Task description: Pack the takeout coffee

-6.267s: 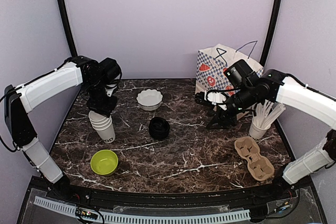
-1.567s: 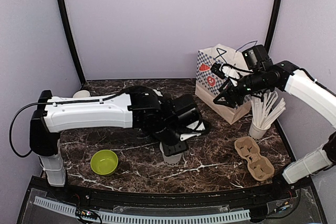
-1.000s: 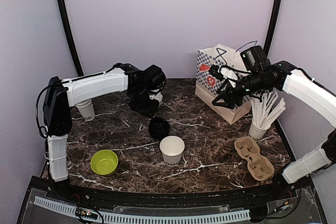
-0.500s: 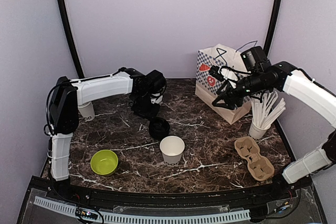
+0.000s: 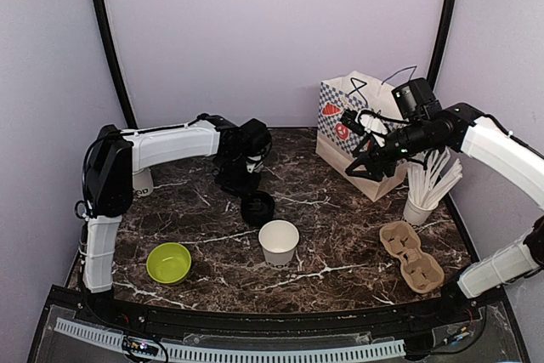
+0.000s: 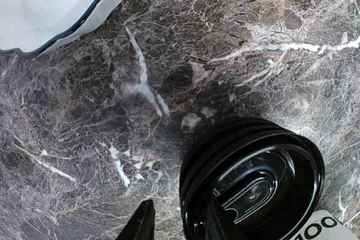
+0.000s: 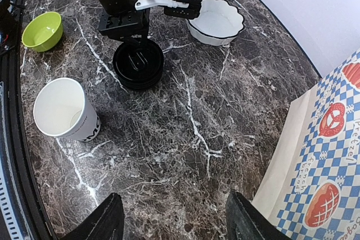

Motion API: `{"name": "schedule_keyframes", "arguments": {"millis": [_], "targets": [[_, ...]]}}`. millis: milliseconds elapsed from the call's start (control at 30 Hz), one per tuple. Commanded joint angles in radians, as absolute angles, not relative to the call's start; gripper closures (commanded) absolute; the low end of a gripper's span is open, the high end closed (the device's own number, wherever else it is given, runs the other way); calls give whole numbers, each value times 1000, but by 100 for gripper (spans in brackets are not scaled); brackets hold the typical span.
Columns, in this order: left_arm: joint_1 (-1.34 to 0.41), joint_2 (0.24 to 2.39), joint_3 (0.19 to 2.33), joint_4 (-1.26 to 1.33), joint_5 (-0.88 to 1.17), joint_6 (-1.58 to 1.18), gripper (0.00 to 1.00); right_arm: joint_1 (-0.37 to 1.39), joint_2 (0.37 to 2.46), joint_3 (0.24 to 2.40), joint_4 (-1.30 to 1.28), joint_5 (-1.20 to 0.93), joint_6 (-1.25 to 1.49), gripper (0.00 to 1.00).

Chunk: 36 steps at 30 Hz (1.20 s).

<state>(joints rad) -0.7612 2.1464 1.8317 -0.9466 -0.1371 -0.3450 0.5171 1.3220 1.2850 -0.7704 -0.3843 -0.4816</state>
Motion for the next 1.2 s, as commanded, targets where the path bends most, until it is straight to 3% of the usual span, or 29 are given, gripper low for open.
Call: {"name": "schedule_keyframes", "arguments": {"millis": [0, 367, 767, 1167], "targets": [[-758, 2149, 1855, -953, -118, -347, 68, 514, 1304, 1280, -758, -383, -490, 38], [-756, 2155, 1914, -998, -139, -345, 90, 514, 1304, 1279, -758, -382, -490, 38], [-753, 2031, 1973, -1012, -129, -321, 92, 514, 1338, 1340, -775, -411, -456, 39], [-694, 1671, 1619, -332, 334, -339, 95, 511, 1540, 1645, -710, -718, -156, 27]]}}
